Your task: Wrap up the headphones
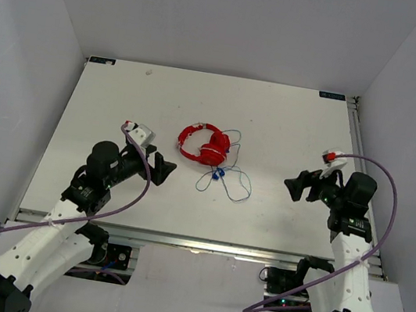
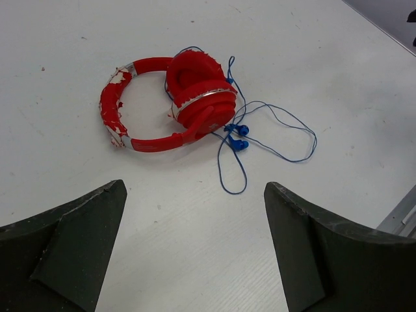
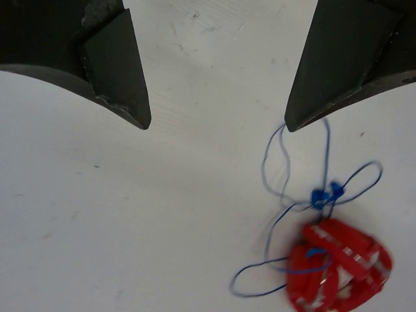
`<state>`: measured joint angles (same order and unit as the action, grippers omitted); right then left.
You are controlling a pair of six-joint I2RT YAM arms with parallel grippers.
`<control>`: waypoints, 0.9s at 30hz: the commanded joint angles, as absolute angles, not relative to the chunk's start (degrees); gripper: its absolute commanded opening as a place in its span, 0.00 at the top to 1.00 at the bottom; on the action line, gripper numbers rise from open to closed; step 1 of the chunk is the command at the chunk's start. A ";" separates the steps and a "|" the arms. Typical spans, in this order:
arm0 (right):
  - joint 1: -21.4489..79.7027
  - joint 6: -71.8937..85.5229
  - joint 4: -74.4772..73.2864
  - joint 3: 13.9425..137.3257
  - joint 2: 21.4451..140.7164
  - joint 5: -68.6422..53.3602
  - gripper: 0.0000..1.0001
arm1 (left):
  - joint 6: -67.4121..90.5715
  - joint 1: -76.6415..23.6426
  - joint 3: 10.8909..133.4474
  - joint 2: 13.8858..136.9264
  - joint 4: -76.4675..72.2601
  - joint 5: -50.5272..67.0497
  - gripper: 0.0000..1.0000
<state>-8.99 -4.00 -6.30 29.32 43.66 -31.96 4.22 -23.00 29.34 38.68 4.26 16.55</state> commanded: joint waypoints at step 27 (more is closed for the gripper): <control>-8.62 -53.96 -26.53 27.33 36.92 -65.56 0.00 | -20.67 -18.92 75.05 107.92 9.91 15.32 0.26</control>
<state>-8.93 -52.50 -25.01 26.35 37.72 -63.21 -16.96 -21.07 67.87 103.17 7.78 18.16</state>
